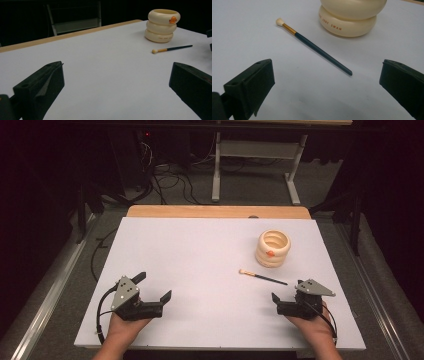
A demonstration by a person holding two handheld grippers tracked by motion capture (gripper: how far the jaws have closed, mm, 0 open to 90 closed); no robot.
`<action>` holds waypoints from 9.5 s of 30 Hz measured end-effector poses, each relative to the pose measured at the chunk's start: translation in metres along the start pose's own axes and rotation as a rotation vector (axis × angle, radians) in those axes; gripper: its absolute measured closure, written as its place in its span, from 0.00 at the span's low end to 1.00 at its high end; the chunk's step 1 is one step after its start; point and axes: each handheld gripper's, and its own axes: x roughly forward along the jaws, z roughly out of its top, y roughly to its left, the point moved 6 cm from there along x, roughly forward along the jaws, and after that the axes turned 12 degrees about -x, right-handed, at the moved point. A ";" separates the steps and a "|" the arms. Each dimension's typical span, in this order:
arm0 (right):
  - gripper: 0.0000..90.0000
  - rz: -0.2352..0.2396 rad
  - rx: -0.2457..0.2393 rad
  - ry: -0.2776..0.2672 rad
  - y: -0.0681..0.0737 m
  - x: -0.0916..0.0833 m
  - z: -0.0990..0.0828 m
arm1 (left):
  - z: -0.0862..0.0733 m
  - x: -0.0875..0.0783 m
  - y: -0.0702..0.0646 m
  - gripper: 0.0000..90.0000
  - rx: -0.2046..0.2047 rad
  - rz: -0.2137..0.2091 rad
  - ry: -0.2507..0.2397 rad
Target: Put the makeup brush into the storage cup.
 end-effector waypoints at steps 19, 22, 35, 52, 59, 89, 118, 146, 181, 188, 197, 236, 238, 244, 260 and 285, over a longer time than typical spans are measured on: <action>0.02 0.048 0.028 0.074 0.006 -0.002 0.000 | -0.003 0.001 0.002 0.00 0.000 0.017 -0.019; 0.02 0.048 0.030 0.093 0.003 -0.002 0.000 | -0.003 0.001 0.002 0.00 -0.002 0.011 -0.016; 0.02 0.055 0.059 0.218 -0.010 0.004 -0.006 | -0.003 0.000 -0.002 0.00 0.023 -0.001 -0.014; 0.02 0.108 -0.023 0.384 -0.007 -0.004 -0.010 | -0.004 0.000 -0.001 0.00 0.020 -0.001 -0.015; 0.02 0.142 -0.069 0.445 -0.001 -0.007 -0.008 | -0.004 0.000 -0.001 0.00 0.017 -0.003 -0.014; 0.02 0.224 -0.201 0.634 -0.004 -0.008 0.005 | -0.004 0.000 -0.002 0.00 0.025 -0.013 -0.006; 0.01 0.276 -0.308 0.682 -0.007 0.017 0.029 | -0.004 0.000 -0.002 0.00 0.018 -0.022 -0.008; 0.06 0.274 -0.319 0.659 -0.011 0.048 0.051 | -0.003 -0.001 0.000 0.00 0.007 -0.025 -0.009; 0.46 0.375 -0.293 0.680 -0.011 0.066 0.045 | -0.003 0.000 0.000 0.00 0.007 -0.032 -0.010; 0.56 0.381 -0.296 0.666 -0.011 0.065 0.045 | -0.003 0.000 0.000 0.00 0.005 -0.032 -0.010; 0.67 0.385 -0.302 0.676 -0.007 0.062 0.045 | -0.003 -0.001 0.000 0.00 0.006 -0.033 -0.011; 0.91 0.399 -0.351 0.698 0.002 0.060 0.046 | -0.003 -0.001 0.000 0.00 0.011 -0.036 -0.009; 0.92 0.393 -0.344 0.704 0.004 0.060 0.046 | -0.003 -0.001 -0.001 0.00 0.011 -0.036 -0.009; 0.92 0.394 -0.380 0.700 0.003 0.061 0.046 | -0.003 -0.001 0.000 0.00 0.011 -0.036 -0.008; 0.96 0.406 -0.393 0.703 0.003 0.061 0.046 | -0.003 0.000 -0.001 0.00 0.009 -0.037 -0.008; 0.96 0.352 -0.323 0.589 -0.004 0.044 0.055 | -0.003 0.000 -0.001 0.00 0.008 -0.036 -0.007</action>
